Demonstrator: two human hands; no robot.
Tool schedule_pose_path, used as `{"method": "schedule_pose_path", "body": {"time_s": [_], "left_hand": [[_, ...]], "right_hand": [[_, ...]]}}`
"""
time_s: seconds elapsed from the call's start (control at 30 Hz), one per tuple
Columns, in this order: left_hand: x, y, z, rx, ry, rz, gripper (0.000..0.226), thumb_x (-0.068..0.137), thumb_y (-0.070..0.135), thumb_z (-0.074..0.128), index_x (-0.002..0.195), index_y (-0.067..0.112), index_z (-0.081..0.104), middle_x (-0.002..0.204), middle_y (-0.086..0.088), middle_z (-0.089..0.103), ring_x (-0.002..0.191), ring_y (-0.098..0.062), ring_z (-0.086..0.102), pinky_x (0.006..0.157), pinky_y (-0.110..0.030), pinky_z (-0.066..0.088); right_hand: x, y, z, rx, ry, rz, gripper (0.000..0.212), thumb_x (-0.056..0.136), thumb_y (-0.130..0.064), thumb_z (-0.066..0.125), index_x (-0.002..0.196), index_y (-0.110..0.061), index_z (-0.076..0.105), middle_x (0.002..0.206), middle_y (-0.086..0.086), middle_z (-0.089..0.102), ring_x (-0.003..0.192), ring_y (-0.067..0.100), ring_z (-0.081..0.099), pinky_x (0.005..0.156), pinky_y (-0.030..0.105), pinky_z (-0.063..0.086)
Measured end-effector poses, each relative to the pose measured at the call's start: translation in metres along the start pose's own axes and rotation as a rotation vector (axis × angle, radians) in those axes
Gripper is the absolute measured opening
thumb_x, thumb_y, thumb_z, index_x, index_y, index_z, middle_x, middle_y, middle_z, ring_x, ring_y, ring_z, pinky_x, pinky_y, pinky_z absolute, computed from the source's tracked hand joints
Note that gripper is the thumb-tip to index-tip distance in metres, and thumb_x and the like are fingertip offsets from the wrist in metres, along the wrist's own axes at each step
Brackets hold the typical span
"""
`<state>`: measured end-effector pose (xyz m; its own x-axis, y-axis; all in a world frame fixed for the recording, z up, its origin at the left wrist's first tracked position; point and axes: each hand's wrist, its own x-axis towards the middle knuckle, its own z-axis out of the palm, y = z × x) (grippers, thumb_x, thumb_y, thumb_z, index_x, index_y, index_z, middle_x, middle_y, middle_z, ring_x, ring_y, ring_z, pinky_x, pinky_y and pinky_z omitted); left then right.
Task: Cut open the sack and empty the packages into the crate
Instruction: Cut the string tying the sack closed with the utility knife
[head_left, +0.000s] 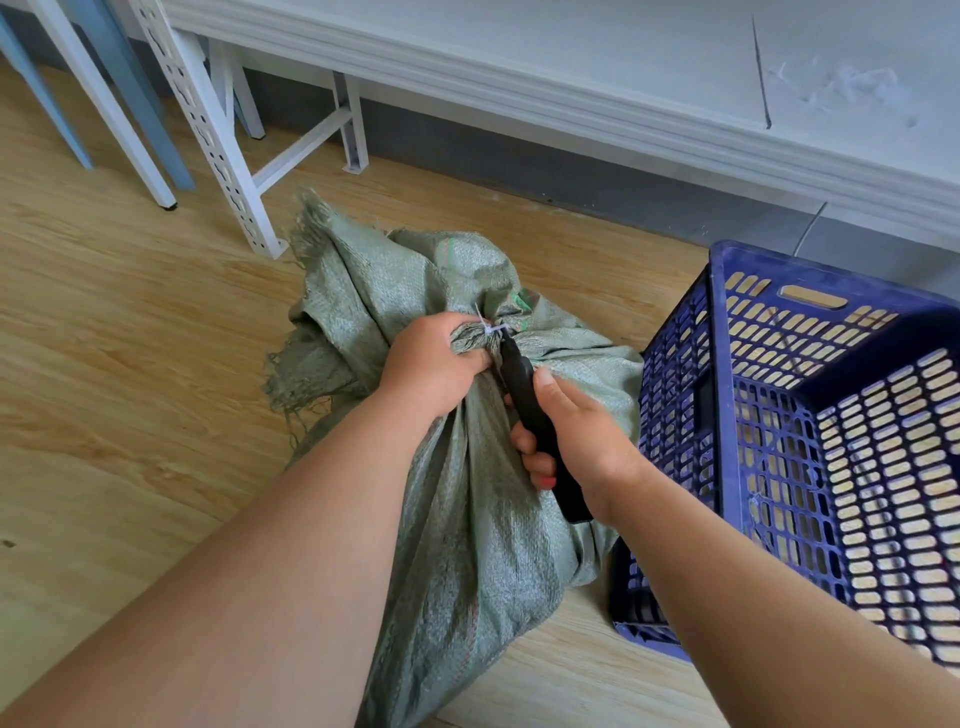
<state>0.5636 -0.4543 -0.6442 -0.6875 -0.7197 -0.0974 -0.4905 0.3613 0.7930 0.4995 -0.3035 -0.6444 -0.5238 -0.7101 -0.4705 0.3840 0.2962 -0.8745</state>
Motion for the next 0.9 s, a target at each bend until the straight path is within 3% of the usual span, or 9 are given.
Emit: {"method": "schedule_pose_path", "body": {"time_s": [0.1, 0.23, 0.33, 0.43, 0.63, 0.73, 0.8, 0.9], "left_hand": [[-0.001, 0.001, 0.002, 0.019, 0.016, 0.025, 0.039, 0.087, 0.025, 0.066, 0.125, 0.028, 0.058, 0.121, 0.0, 0.063, 0.087, -0.018, 0.059, 0.071, -0.025, 0.041], [-0.003, 0.004, 0.006, 0.146, 0.031, 0.074, 0.041, 0.091, 0.028, 0.058, 0.132, 0.028, 0.05, 0.11, -0.007, 0.066, 0.085, -0.025, 0.061, 0.069, -0.028, 0.044], [-0.003, 0.006, 0.007, 0.173, 0.084, 0.052, 0.041, 0.092, 0.03, 0.057, 0.132, 0.026, 0.051, 0.117, -0.005, 0.064, 0.098, -0.024, 0.061, 0.078, -0.031, 0.047], [-0.001, 0.005, 0.007, 0.037, 0.067, 0.012, 0.036, 0.09, 0.027, 0.061, 0.126, 0.024, 0.058, 0.117, -0.001, 0.065, 0.105, -0.022, 0.06, 0.081, -0.026, 0.043], [0.001, 0.003, 0.008, -0.206, 0.019, -0.085, 0.032, 0.086, 0.023, 0.066, 0.119, 0.023, 0.065, 0.104, 0.004, 0.068, 0.097, -0.017, 0.063, 0.078, -0.025, 0.044], [0.001, 0.001, 0.008, -0.263, 0.002, -0.12, 0.036, 0.087, 0.023, 0.066, 0.122, 0.023, 0.062, 0.112, 0.003, 0.066, 0.101, -0.017, 0.061, 0.08, -0.027, 0.043], [0.001, 0.001, 0.008, -0.209, 0.01, -0.08, 0.036, 0.089, 0.024, 0.063, 0.124, 0.029, 0.058, 0.117, 0.009, 0.061, 0.101, -0.012, 0.057, 0.079, -0.026, 0.041], [0.001, 0.003, 0.005, -0.115, -0.01, 0.007, 0.038, 0.092, 0.023, 0.057, 0.121, 0.046, 0.049, 0.108, 0.014, 0.055, 0.087, -0.011, 0.053, 0.076, -0.03, 0.044]], "right_hand": [[0.001, -0.004, 0.004, 0.086, -0.021, 0.063, 0.039, 0.103, -0.045, 0.033, 0.099, -0.01, 0.051, 0.056, 0.005, 0.047, 0.038, 0.015, 0.03, 0.04, 0.02, 0.028], [0.008, -0.016, 0.009, 0.045, 0.054, 0.089, 0.04, 0.103, -0.044, 0.031, 0.099, -0.011, 0.054, 0.056, 0.005, 0.047, 0.036, 0.015, 0.031, 0.039, 0.02, 0.029], [0.009, -0.013, 0.013, -0.032, 0.104, 0.03, 0.04, 0.102, -0.043, 0.032, 0.1, -0.01, 0.055, 0.056, 0.005, 0.047, 0.037, 0.016, 0.031, 0.04, 0.021, 0.029], [0.007, -0.002, 0.014, 0.07, 0.078, -0.003, 0.04, 0.102, -0.045, 0.033, 0.103, -0.011, 0.054, 0.055, 0.004, 0.046, 0.039, 0.015, 0.029, 0.041, 0.021, 0.028], [0.007, 0.003, 0.011, 0.236, -0.054, 0.024, 0.04, 0.103, -0.046, 0.032, 0.106, -0.011, 0.052, 0.057, 0.003, 0.044, 0.039, 0.013, 0.028, 0.039, 0.02, 0.027], [0.007, 0.004, 0.012, 0.252, -0.075, 0.034, 0.04, 0.102, -0.047, 0.031, 0.109, -0.012, 0.051, 0.057, 0.003, 0.043, 0.039, 0.012, 0.028, 0.039, 0.02, 0.027], [0.009, 0.001, 0.012, 0.188, -0.048, 0.027, 0.044, 0.102, -0.048, 0.031, 0.11, -0.01, 0.052, 0.057, 0.003, 0.045, 0.039, 0.013, 0.029, 0.039, 0.021, 0.028], [0.012, -0.01, 0.009, 0.016, -0.005, 0.015, 0.051, 0.099, -0.055, 0.032, 0.108, -0.011, 0.058, 0.057, 0.003, 0.051, 0.04, 0.015, 0.037, 0.041, 0.023, 0.033]]}}
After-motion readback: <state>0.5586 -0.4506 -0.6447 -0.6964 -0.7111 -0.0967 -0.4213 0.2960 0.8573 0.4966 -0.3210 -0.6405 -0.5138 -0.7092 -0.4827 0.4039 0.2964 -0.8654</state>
